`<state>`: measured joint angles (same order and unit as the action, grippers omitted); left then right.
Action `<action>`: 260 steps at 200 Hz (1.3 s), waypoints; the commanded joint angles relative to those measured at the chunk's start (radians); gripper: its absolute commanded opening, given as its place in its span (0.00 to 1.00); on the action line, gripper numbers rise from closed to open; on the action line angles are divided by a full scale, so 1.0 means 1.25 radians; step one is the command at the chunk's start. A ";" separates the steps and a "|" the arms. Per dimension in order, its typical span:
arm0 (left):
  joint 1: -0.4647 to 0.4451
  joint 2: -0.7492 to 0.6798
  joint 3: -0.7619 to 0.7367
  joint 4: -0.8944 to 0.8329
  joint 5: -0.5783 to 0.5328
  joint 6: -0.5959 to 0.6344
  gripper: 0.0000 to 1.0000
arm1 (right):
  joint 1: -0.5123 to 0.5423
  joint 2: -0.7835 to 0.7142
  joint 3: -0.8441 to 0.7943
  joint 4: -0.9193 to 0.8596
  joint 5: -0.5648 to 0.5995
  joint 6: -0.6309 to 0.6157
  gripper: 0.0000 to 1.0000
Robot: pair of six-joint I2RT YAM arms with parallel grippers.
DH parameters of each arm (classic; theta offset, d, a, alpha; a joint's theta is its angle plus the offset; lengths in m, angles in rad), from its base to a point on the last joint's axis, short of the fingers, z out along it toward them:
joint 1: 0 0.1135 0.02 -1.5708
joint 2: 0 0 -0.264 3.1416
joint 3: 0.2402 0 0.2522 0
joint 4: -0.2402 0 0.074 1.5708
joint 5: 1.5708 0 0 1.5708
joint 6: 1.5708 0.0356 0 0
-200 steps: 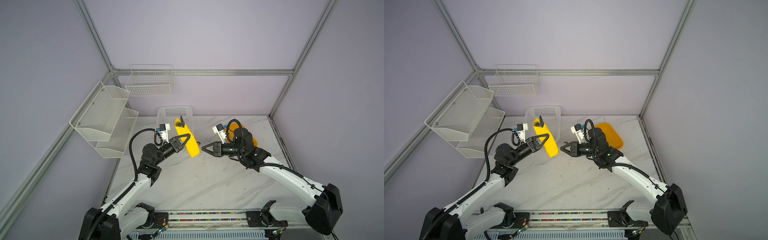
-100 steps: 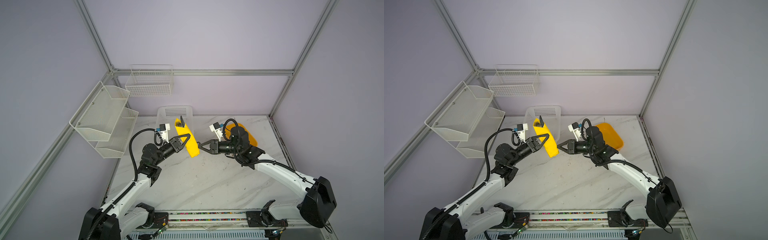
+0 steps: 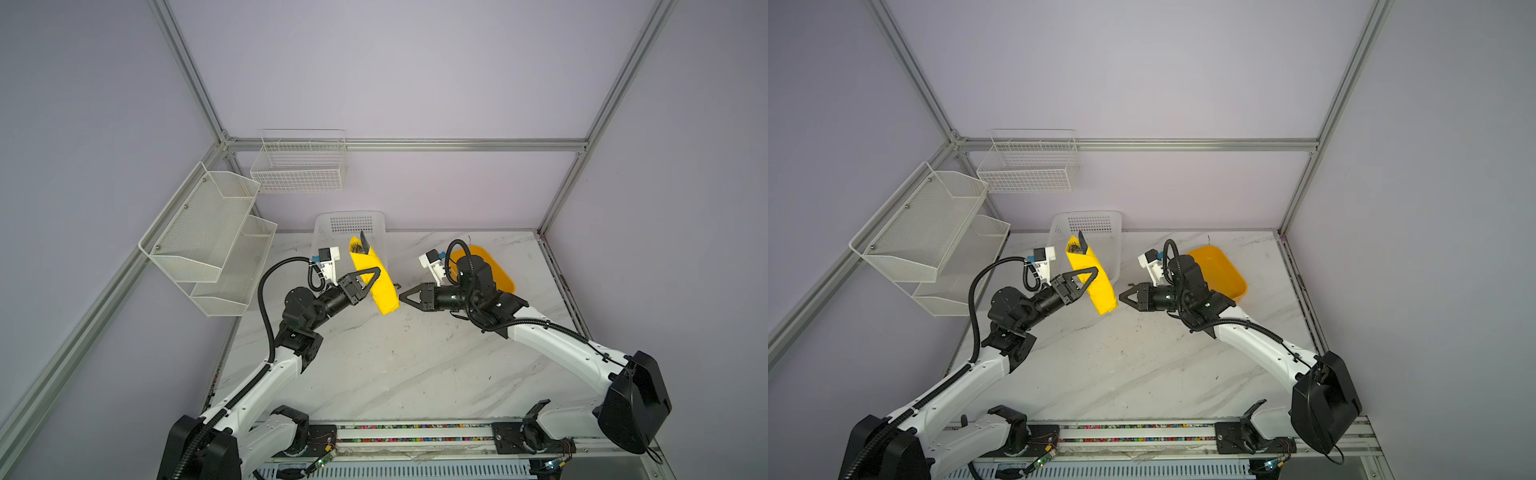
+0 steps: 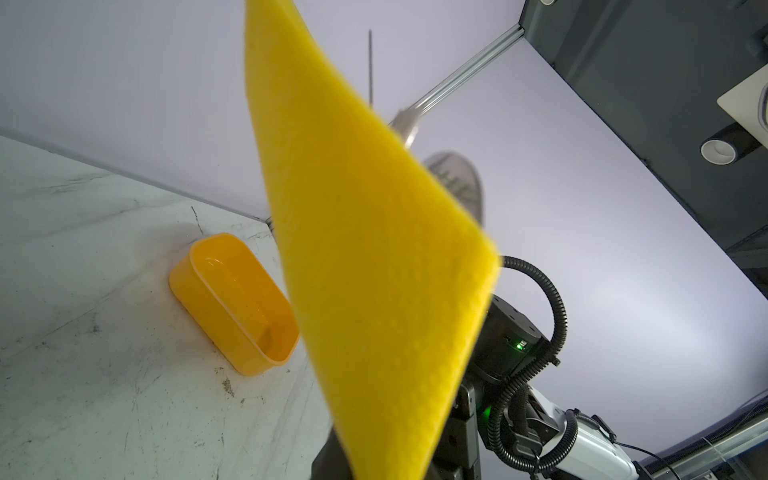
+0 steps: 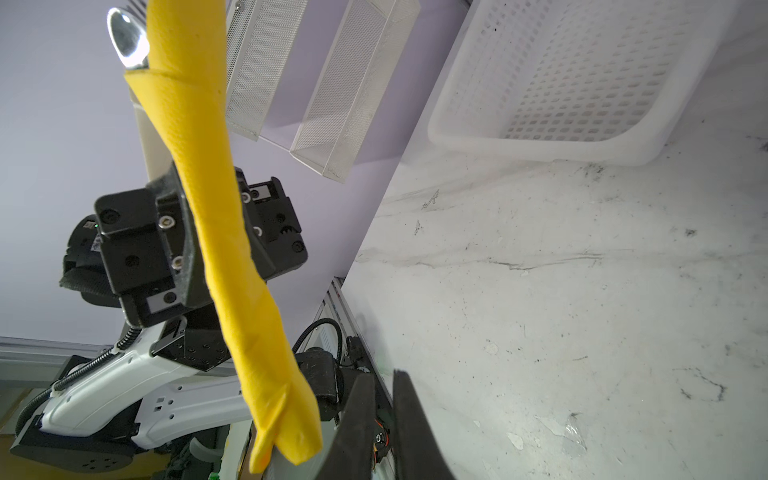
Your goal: Place the utensils on the paper napkin and roll it up
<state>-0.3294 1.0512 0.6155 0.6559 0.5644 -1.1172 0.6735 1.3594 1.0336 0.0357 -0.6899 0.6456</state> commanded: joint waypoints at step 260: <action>0.003 -0.038 -0.017 0.058 -0.018 -0.018 0.04 | 0.014 -0.065 -0.017 -0.053 -0.010 -0.096 0.33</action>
<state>-0.3290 1.0378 0.6121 0.6556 0.5495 -1.1339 0.6857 1.3346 0.9688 -0.0017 -0.7551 0.5503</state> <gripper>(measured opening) 0.075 0.328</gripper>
